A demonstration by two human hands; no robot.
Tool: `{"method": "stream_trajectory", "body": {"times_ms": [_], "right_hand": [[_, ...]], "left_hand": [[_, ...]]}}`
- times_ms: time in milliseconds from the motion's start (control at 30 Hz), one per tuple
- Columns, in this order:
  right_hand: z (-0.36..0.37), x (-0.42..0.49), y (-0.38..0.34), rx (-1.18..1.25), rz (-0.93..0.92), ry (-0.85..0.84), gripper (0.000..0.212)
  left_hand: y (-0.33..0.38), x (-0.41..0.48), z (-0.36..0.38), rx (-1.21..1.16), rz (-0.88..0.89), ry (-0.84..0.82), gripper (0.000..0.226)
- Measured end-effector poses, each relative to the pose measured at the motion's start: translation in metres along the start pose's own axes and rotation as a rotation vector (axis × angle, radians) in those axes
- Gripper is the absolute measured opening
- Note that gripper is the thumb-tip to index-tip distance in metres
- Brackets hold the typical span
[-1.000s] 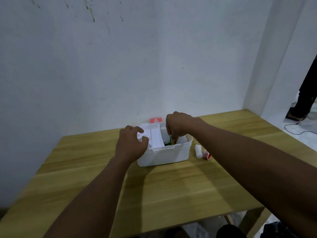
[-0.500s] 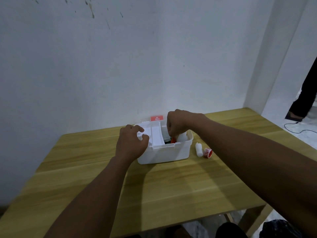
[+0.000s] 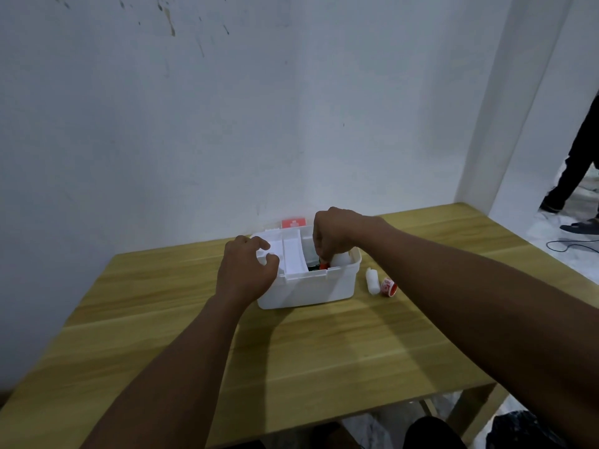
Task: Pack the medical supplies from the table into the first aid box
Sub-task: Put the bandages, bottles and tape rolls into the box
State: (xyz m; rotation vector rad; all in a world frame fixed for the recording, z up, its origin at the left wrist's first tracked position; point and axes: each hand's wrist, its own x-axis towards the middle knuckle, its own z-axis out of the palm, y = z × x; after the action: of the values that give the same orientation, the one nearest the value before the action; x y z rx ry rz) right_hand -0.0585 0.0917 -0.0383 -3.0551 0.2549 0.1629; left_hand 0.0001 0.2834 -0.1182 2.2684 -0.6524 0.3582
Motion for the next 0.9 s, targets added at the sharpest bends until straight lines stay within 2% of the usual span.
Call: {"method": "stream_trajectory", "body": {"times_ms": [167, 400, 533, 633, 733, 900], "right_hand": [[-0.011, -0.012, 0.011, 0.169, -0.055, 0.108, 0.006], [-0.035, -0.047, 0.043, 0.325, -0.007, 0.304, 0.016], [-0.032, -0.066, 0.067, 0.347, 0.058, 0.241, 0.016], [-0.021, -0.075, 0.082, 0.328, 0.144, 0.099, 0.016], [-0.007, -0.090, 0.085, 0.287, 0.235, -0.052, 0.026], [0.028, -0.104, 0.087, 0.227, 0.269, -0.086, 0.039]], "left_hand": [[0.004, -0.002, -0.004, 0.030, 0.033, -0.005, 0.026], [0.026, -0.008, -0.004, 0.095, 0.113, 0.014, 0.028], [0.045, -0.011, 0.002, 0.087, 0.172, 0.015, 0.028], [0.058, -0.015, 0.007, 0.062, 0.217, 0.025, 0.027], [0.067, -0.019, 0.014, 0.036, 0.262, 0.049, 0.026], [0.071, -0.026, 0.025, 0.015, 0.248, 0.026, 0.025]]}}
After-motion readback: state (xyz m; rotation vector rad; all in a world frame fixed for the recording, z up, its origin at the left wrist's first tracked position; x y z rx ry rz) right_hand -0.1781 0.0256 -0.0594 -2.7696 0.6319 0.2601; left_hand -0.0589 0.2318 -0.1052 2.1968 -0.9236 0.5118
